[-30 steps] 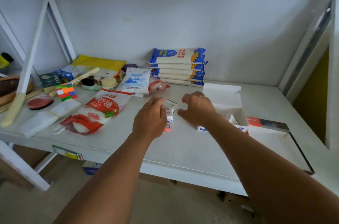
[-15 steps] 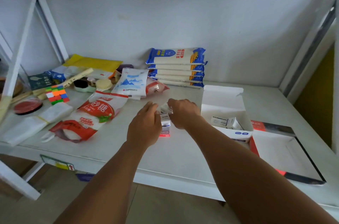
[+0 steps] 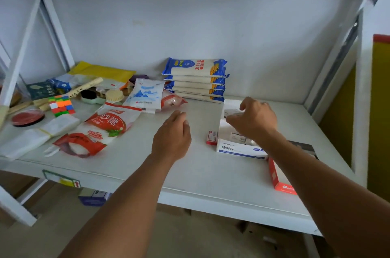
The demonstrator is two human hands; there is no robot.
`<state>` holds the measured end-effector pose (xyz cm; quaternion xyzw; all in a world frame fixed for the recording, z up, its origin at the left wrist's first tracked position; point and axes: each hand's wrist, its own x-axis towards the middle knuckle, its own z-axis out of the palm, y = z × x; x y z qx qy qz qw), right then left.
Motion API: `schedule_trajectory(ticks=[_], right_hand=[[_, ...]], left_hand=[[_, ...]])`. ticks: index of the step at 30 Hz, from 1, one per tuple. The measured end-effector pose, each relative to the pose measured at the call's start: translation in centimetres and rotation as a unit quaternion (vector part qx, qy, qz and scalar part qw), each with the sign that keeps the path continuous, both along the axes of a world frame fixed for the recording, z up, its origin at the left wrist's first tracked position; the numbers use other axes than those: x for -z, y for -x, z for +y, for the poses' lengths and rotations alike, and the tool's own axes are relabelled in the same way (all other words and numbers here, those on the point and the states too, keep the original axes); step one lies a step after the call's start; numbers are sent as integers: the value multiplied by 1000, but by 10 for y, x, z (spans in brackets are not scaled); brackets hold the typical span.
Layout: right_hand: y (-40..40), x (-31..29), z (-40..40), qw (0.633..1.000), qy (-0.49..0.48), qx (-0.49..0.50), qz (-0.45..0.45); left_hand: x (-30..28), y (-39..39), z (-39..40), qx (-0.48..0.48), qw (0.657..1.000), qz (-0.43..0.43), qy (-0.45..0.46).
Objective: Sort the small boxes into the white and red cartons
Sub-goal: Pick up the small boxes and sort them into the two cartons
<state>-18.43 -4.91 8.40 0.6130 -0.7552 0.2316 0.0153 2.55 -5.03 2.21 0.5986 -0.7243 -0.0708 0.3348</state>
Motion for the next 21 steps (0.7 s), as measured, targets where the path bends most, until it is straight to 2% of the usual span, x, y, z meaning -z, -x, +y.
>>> schedule_trajectory(ticks=[4, 8, 11, 15, 21], right_hand=[[-2, 8, 10, 998, -53, -15, 44], [-20, 4, 8, 1000, 9, -9, 25], [-41, 6, 4, 996, -11, -81, 28], [-74, 23, -2, 972, -89, -210, 60], [-108, 48, -17, 959, -108, -253, 70]], left_hand=[[-7, 2, 7, -4, 1000, 4, -7], [-14, -15, 7, -41, 998, 41, -20], [-16, -27, 6, -61, 997, 37, -25], [-11, -34, 7, -50, 998, 11, -25], [3, -38, 5, -42, 998, -40, -10]])
